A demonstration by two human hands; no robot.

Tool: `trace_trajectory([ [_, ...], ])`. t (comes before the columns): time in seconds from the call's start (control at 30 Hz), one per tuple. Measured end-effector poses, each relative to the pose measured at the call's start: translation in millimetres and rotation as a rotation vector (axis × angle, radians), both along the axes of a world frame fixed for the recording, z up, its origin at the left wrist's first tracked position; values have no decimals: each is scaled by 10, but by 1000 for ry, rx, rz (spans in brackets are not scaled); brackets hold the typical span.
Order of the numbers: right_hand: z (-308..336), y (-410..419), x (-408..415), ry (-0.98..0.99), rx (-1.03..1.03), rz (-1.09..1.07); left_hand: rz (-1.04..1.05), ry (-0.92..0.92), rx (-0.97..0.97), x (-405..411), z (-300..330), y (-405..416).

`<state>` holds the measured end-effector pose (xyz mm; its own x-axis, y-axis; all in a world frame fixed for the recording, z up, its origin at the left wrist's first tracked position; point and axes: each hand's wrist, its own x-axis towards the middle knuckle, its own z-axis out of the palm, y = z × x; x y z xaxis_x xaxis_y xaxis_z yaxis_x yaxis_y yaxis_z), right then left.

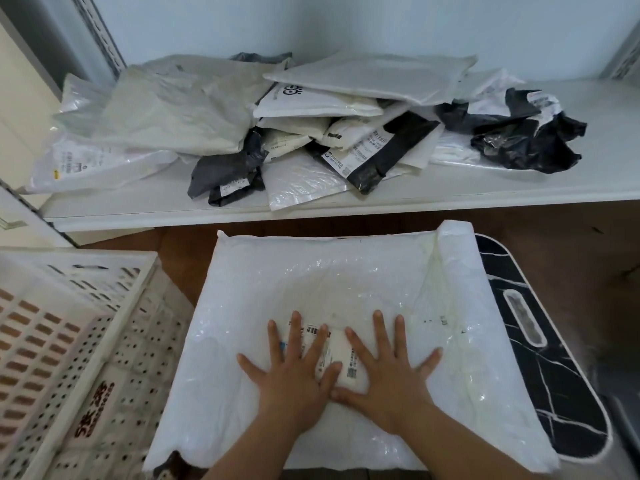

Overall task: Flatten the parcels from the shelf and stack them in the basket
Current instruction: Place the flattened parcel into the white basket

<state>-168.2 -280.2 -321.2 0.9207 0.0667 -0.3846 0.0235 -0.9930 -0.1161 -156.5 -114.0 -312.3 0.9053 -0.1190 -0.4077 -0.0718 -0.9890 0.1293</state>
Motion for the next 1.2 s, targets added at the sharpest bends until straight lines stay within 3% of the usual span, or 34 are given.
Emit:
trace_trajectory([
  [0.1, -64, 21, 8, -122, -3, 8, 3, 13, 0, 35, -34, -1],
  [0.2, -116, 35, 26, -82, 15, -45, -26, 28, 31, 92, -64, -2],
  [0.3, -63, -20, 100, -152, 37, -54, -61, -96, 99, 212, 37, -63],
  [0.5, 41, -795, 301, -348, -92, -102, -195, -152, 75, 494, 56, -385],
  [0.57, -11, -1037, 333, -311, -112, -143, -213, -73, 59, 623, 113, -506],
  [0.63, -111, -1110, 338, -266, -98, -149, -259, -121, 93, 712, 34, -621],
  [0.7, -194, -1100, 333, -222, -81, -148, -262, -20, 156, 719, 29, -706],
  [0.87, -279, -1090, 327, -232, -76, -158, -249, -8, 178, 706, -22, -719],
  [1.07, -137, -1079, 586, -233, -9, -210, -189, -107, 80, 859, 81, -668],
  [1.2, -156, -877, 873, -259, -14, -100, -72, -159, 117, 955, 10, -437],
])
